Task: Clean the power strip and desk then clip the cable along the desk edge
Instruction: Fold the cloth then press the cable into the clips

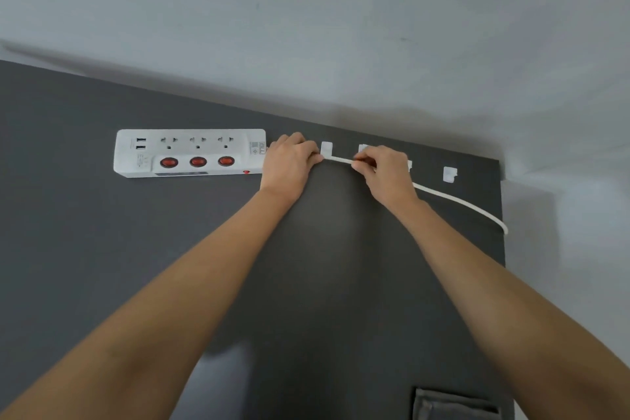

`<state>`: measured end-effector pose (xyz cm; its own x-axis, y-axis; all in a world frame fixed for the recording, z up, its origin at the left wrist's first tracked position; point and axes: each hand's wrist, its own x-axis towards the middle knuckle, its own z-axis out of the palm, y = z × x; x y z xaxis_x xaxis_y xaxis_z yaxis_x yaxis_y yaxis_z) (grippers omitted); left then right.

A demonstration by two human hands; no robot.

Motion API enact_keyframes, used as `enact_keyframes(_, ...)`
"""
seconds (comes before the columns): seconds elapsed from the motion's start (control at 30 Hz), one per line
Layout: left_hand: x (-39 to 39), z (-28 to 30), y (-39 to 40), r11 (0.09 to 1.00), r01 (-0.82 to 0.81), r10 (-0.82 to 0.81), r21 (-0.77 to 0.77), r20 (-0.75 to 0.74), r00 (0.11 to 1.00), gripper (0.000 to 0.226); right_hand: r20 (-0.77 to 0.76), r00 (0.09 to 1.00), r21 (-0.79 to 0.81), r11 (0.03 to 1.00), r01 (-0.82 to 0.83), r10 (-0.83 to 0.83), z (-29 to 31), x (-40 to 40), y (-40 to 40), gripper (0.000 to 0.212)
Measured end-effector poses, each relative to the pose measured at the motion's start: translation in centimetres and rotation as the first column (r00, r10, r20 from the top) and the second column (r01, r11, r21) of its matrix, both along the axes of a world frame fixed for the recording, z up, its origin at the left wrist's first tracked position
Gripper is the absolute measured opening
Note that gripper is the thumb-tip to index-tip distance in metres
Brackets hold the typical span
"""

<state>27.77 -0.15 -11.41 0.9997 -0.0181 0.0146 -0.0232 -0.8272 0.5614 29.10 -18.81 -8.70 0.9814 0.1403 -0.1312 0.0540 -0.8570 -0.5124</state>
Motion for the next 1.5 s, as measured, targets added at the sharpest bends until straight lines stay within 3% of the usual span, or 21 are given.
enact_keyframes(0.2,0.2,0.1,0.2,1.000,-0.011,0.011,0.027,-0.012,1.000,0.029,0.047,0.990,-0.074,0.989,-0.129,0.132,0.3,1.5,3.0,0.031)
enact_keyframes(0.37,0.3,0.5,0.3,1.000,-0.012,0.012,0.009,-0.037,0.999,0.028,0.066,0.955,-0.235,0.935,-0.267,0.289,0.7,2.1,3.9,0.026)
enact_keyframes(0.57,0.4,0.7,0.5,0.996,-0.014,0.007,-0.093,-0.082,0.997,0.023,0.039,0.933,-0.242,0.909,-0.340,0.359,0.2,2.8,4.3,0.026)
enact_keyframes(0.8,0.5,0.7,0.6,0.992,-0.004,-0.005,-0.127,-0.073,0.997,0.019,0.182,0.873,-0.312,0.869,-0.385,0.452,-0.9,2.6,4.2,0.011)
enact_keyframes(1.0,0.8,0.9,0.3,0.991,-0.032,0.020,-0.127,-0.095,0.995,0.020,0.228,0.873,-0.281,0.887,-0.365,0.431,-1.3,2.8,4.1,0.023)
enact_keyframes(1.17,1.9,1.2,0.3,0.988,-0.060,0.044,-0.143,-0.115,0.992,0.018,0.198,0.885,-0.277,0.890,-0.361,0.421,-1.5,3.0,3.9,0.021)
enact_keyframes(1.3,2.5,1.2,1.0,0.987,-0.005,-0.018,-0.159,-0.141,0.990,0.015,0.183,0.876,-0.262,0.881,-0.394,0.446,-0.9,2.6,3.7,0.011)
enact_keyframes(1.37,2.5,1.2,1.3,0.987,0.027,-0.051,-0.160,-0.148,0.988,0.019,0.189,0.880,-0.237,0.890,-0.390,0.436,-0.1,2.5,3.1,0.021)
enact_keyframes(1.43,2.2,1.3,1.0,0.993,0.058,-0.071,-0.106,-0.123,0.990,0.037,0.266,0.912,-0.192,0.944,-0.267,0.312,0.3,2.5,1.6,0.025)
enact_keyframes(1.5,2.0,1.5,-0.2,0.991,0.115,-0.119,-0.063,-0.053,0.992,0.047,0.251,0.959,-0.146,0.985,-0.096,0.131,0.4,2.6,-0.7,0.024)
